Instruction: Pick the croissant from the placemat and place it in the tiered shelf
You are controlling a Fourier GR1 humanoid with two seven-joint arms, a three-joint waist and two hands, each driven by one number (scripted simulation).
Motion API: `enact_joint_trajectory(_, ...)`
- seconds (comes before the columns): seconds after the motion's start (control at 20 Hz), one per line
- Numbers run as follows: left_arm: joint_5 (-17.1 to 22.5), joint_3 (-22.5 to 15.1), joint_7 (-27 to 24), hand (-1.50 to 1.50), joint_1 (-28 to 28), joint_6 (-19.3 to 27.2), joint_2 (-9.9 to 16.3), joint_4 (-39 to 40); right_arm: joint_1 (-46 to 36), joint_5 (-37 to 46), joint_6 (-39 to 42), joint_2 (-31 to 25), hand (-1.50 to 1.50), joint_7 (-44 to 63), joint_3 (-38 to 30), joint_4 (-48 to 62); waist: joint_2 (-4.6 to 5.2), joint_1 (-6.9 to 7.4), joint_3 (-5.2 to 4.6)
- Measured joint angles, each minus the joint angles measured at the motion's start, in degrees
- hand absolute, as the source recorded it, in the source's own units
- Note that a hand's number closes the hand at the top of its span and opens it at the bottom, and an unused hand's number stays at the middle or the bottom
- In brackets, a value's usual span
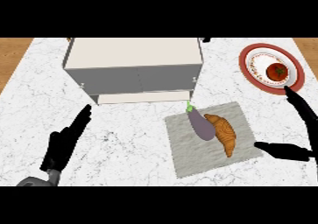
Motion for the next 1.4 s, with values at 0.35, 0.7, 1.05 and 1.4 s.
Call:
enact_joint_trajectory(0.35,-0.5,0.0,0.8,0.0,-0.5,-0.9,0.0,0.3,-3.0,10.8,7.4,-7.5,-1.5,22.5,9.3,-8.6,-0.06,0.73,-0.28)
enact_joint_trajectory(0.7,-1.4,-0.9,0.9,0.0,-1.1,-0.8,-1.4,0.7,-10.6,29.4,14.8,-10.1,-1.5,45.3,19.7,-10.2,0.11,1.92,-0.3)
enact_joint_trajectory(1.05,-1.7,1.0,0.0,0.0,-1.5,-1.8,-1.9,2.1,-20.0,38.3,20.8,4.2,-1.5,57.1,28.8,-3.0,0.21,1.53,-0.06)
enact_joint_trajectory(1.4,-2.7,2.0,-0.4,0.0,-1.5,-2.5,-2.7,3.2,-23.1,42.1,22.2,14.4,-1.5,60.1,29.8,6.5,0.16,0.94,0.01)
